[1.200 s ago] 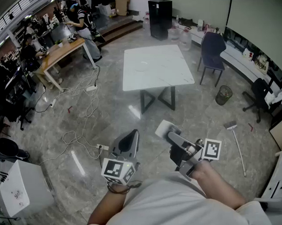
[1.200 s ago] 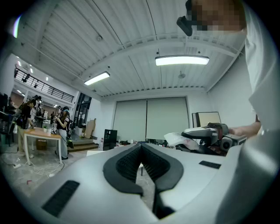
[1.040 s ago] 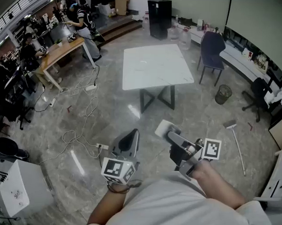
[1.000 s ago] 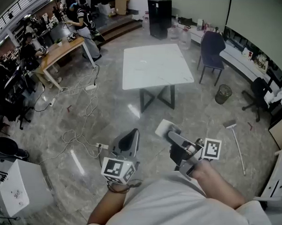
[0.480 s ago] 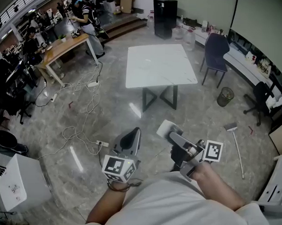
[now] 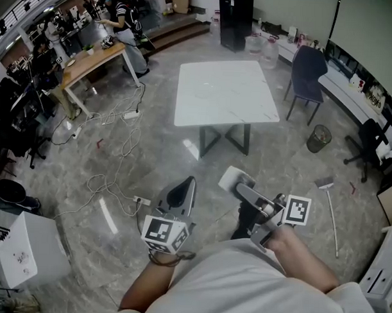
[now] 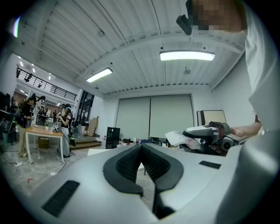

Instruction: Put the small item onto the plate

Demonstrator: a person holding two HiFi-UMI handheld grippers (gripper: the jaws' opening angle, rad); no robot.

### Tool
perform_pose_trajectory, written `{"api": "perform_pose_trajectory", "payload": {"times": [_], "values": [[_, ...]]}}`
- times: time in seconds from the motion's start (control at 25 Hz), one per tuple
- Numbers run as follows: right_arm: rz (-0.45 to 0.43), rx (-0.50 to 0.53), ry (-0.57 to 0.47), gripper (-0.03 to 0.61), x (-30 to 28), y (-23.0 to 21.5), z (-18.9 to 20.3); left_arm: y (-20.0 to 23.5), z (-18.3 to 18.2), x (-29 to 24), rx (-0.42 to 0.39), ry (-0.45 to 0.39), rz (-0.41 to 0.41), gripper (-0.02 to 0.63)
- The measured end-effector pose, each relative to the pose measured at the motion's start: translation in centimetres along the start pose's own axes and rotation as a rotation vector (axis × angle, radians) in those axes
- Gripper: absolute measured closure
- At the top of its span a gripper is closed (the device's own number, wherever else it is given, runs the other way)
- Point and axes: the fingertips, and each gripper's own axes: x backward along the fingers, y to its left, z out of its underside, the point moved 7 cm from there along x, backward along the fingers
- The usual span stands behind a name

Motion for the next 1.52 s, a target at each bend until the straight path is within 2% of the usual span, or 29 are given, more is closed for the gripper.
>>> {"api": "perform_pose_trajectory", "payload": {"times": [0.48, 0.72, 1.16, 1.52], "values": [[-0.011, -0.013, 0.089, 0.477, -2.2, -5.5, -18.1, 0.8, -1.0, -16.6, 0.007, -0.006, -0.074, 0.607], [-0.017, -0.029, 0.129, 0.477, -2.1, -8.4, -24.9, 1.0, -0.9, -22.9, 0.019, -0.021, -0.129, 0.607], [-0.022, -0.064, 0.131, 0.477, -4.2, -11.6, -31.2, 2.9, -1.0, -30.3, 0.015, -0.005, -0.13, 0.607], [0.014, -0.056, 0.112, 0.477, -10.0, -14.6, -35.0, 9.5, -1.5, -36.4, 0.02, -0.012, -0.086, 0.607]]}}
